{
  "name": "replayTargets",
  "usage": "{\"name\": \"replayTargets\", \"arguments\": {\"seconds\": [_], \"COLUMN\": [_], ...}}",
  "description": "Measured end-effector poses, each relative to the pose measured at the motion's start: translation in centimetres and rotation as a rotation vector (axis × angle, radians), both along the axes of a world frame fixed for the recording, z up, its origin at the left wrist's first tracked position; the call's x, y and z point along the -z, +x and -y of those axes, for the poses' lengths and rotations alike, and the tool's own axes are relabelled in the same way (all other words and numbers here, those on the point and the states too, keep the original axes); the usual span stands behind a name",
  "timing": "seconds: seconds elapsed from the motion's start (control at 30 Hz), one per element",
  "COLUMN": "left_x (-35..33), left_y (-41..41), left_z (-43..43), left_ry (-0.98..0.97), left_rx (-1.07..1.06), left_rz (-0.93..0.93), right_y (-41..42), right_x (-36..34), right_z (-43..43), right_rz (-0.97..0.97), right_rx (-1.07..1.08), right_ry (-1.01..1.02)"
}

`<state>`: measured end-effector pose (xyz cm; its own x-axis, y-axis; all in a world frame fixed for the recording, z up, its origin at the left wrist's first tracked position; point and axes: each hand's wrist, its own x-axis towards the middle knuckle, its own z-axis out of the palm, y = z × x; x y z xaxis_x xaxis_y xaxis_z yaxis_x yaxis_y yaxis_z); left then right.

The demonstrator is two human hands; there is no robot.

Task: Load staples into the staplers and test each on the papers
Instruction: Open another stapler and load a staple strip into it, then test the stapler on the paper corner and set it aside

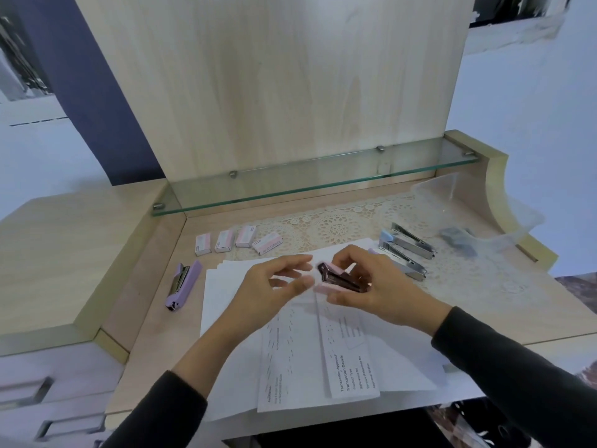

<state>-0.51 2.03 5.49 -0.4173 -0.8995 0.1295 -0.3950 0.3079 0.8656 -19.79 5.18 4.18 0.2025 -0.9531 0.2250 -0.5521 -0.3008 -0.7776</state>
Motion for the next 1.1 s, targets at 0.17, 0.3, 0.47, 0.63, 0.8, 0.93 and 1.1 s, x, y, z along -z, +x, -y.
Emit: {"name": "replayTargets", "arguments": {"seconds": [0.17, 0.3, 0.47, 0.63, 0.8, 0.93, 1.1], "left_x": [0.9, 2.0, 3.0, 2.8, 3.0, 2.5, 0.3], "left_y": [-0.5, -2.1, -3.6, -4.0, -3.6, -3.2, -2.9], "left_z": [3.7, 5.4, 6.3, 6.8, 6.4, 5.9, 5.6], "left_ry": [-0.085, -0.149, -0.174, -0.124, -0.085, -0.088, -0.225], "left_rx": [-0.102, -0.044, 0.0, -0.027, -0.044, -0.045, -0.058], "left_rz": [0.212, 0.429, 0.544, 0.488, 0.337, 0.14, -0.003], "right_y": [-1.8, -3.1, -4.4, -5.2, -5.4, -5.1, -4.0], "right_x": [-0.6, -0.5, -0.8, -0.9, -0.9, -0.7, -1.2], "right_z": [-0.1, 0.3, 0.3, 0.4, 0.9, 1.3, 1.7], "right_rz": [-0.065, -0.068, 0.061, 0.202, 0.286, 0.175, -0.008], "right_rx": [0.042, 0.122, 0.184, 0.227, 0.179, 0.154, 0.186], "right_ry": [0.113, 0.198, 0.369, 0.434, 0.421, 0.365, 0.306]}}
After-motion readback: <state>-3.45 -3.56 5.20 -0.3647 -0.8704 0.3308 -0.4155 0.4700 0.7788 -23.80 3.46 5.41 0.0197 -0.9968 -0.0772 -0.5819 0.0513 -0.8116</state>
